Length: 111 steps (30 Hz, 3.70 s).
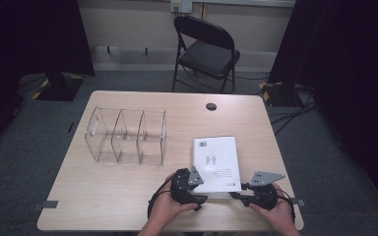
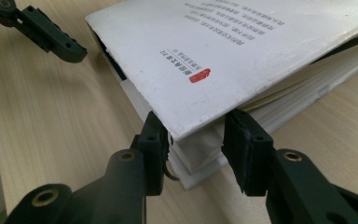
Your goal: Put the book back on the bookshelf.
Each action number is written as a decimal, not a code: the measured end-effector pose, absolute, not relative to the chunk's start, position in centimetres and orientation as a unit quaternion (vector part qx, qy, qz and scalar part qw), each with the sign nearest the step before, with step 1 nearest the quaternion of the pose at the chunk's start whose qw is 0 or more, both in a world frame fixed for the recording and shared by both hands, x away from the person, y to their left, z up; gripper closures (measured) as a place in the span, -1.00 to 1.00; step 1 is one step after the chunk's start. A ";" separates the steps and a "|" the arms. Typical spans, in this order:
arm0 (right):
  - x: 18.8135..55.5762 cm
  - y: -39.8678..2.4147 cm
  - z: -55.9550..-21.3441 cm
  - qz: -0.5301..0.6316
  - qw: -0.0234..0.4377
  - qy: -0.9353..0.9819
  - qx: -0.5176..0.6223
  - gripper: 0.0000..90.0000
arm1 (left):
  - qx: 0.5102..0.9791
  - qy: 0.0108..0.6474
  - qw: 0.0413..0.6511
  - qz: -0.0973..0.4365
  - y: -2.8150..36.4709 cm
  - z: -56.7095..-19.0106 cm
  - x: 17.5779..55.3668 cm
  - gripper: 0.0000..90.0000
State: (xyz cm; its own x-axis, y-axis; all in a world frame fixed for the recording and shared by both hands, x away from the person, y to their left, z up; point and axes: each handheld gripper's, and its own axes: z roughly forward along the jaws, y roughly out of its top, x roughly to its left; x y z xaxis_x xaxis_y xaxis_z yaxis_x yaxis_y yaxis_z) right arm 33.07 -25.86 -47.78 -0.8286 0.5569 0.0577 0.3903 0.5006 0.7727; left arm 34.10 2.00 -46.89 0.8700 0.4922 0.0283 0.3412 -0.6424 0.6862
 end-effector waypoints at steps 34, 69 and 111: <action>33.2 -25.7 -46.9 0.424 0.098 0.857 0.275 0.36 | 0.914 0.172 0.333 0.156 -2.8 -45.4 35.1 -0.77; 33.6 -25.8 -46.8 0.435 0.075 0.849 0.290 0.30 | 0.919 0.133 0.315 0.198 -4.7 -44.8 34.7 -0.47; 34.0 -25.5 -46.6 0.431 0.104 0.843 0.303 0.30 | 0.915 0.153 0.326 0.184 -5.3 -45.1 35.3 -0.95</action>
